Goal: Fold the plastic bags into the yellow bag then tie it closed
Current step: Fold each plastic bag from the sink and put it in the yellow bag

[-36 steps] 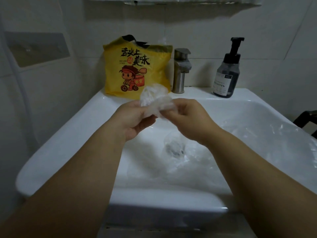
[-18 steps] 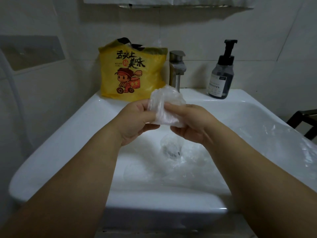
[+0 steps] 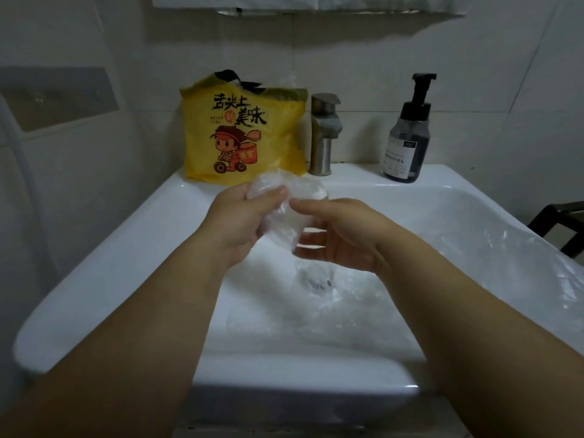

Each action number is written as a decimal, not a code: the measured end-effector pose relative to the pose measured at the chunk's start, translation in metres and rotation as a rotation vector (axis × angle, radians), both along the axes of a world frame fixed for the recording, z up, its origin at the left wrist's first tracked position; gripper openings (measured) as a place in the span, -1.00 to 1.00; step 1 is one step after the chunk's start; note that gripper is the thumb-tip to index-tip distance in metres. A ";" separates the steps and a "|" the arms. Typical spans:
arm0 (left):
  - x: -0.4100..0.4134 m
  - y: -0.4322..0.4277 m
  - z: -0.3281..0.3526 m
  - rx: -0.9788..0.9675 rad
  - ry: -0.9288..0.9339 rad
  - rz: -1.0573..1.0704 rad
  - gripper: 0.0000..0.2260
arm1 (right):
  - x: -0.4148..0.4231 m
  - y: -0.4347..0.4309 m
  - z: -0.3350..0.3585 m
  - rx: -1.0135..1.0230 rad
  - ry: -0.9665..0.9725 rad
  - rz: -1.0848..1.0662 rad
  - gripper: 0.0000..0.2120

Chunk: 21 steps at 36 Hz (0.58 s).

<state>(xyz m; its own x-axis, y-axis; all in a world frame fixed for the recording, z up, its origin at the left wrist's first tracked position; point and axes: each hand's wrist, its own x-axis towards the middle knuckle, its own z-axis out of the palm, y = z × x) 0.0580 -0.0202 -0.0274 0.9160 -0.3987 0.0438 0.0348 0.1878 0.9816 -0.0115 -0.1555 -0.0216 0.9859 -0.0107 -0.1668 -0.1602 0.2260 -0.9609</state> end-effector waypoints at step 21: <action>-0.007 0.014 0.012 -0.012 0.110 -0.337 -0.88 | -0.008 -0.023 0.014 0.158 -0.118 -0.088 -0.70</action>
<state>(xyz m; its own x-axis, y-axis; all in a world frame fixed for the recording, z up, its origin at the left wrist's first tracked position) 0.0508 -0.0059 -0.0154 0.7325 -0.6795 -0.0410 0.2020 0.1594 0.9663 -0.0200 -0.1786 -0.0074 0.9952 -0.0801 -0.0564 -0.0215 0.3831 -0.9235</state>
